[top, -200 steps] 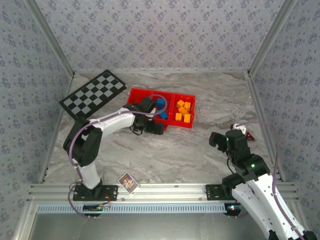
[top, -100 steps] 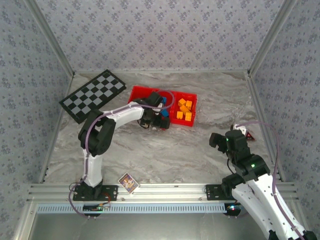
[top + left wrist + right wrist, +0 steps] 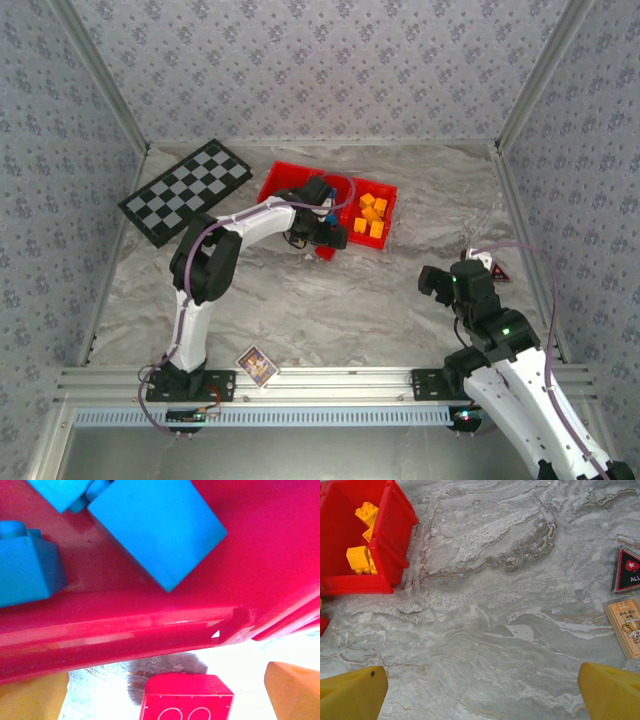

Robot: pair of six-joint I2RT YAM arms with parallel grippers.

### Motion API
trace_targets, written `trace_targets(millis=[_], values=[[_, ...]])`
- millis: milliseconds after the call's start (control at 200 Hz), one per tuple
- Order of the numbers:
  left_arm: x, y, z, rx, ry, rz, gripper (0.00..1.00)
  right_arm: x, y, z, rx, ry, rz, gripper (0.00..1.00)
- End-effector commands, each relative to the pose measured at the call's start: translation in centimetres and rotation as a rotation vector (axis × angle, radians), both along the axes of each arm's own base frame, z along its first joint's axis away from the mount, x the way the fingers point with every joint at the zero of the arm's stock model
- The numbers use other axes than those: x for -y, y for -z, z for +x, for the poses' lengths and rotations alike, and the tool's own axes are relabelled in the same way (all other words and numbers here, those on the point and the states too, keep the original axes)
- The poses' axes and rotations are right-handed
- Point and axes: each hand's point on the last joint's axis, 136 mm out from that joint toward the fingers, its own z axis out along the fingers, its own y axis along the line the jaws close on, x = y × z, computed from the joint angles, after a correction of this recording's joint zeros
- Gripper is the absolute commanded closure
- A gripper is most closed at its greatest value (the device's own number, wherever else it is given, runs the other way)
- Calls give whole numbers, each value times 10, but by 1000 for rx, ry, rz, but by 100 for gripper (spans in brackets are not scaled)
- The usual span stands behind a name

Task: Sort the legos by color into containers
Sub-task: Move the container to the top-center of the table, then pick up the lego from the center of the table.

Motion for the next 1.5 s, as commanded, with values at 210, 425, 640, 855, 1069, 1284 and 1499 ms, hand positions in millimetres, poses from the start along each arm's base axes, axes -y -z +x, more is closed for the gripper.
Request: trace_targets(millis=[210, 425, 640, 855, 1069, 1284, 1499], values=[[5, -2, -20, 68, 174, 92, 2, 0, -9, 0, 17, 1, 5, 0], [6, 4, -28, 82, 219, 143, 11, 0, -9, -1, 15, 4, 9, 0], [-1, 9, -28, 90, 213, 190, 18, 1, -10, -2, 15, 8, 7, 0], [-4, 13, -26, 86, 208, 216, 29, 1, -11, -3, 16, 11, 5, 0], [-6, 14, -25, 92, 206, 226, 39, 1, -8, -2, 15, 12, 0, 0], [-3, 22, -27, 77, 225, 217, 49, 2, -10, -3, 17, 15, 0, 0], [-9, 14, -30, 93, 200, 215, 66, 2, -13, -5, 23, 13, -3, 0]])
